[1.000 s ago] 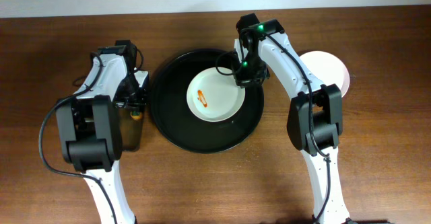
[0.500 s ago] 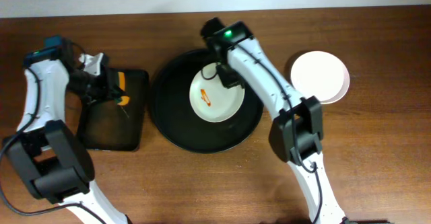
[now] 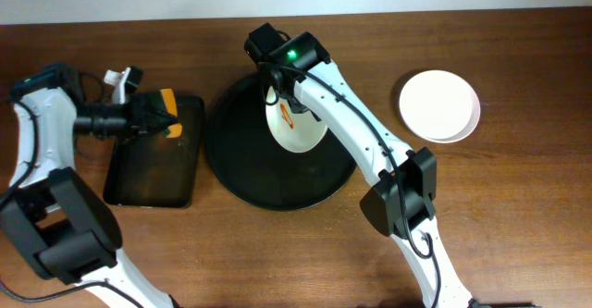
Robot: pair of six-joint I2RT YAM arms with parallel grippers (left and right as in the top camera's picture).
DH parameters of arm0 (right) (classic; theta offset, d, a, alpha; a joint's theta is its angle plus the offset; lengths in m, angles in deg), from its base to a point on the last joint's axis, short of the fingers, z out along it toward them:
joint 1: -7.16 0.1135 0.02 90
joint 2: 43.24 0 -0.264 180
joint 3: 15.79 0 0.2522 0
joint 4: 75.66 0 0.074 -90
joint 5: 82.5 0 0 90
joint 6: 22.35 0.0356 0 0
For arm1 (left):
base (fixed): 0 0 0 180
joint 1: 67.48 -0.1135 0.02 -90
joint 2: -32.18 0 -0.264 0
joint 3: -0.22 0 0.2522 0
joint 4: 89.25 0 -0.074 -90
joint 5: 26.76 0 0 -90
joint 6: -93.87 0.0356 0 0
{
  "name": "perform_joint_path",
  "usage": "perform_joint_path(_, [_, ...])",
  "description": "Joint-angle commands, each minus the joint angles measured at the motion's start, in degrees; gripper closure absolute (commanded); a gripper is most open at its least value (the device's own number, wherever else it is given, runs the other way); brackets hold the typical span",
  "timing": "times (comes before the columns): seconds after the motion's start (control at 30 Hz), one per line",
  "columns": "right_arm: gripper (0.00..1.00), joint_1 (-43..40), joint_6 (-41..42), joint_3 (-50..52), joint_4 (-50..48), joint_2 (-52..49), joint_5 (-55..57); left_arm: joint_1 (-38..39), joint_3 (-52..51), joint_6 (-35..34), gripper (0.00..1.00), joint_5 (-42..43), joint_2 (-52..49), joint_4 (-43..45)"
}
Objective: Clean dirty plates on tray and stack at the side
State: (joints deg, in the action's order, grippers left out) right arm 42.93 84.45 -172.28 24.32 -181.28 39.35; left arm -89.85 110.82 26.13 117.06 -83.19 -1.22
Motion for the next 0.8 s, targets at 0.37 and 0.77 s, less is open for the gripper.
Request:
perform_joint_path(0.37, [0.96,-0.55,1.25,-1.6,-4.98,4.04,-7.89,-7.8,-0.15,11.23,1.0,14.58,1.27,-3.56])
perform_joint_path(0.77, [0.96,-0.61,-0.33,-1.6,-1.75,4.04,-11.8,11.19,-5.11,-24.48,1.0,-48.89,1.27,3.61])
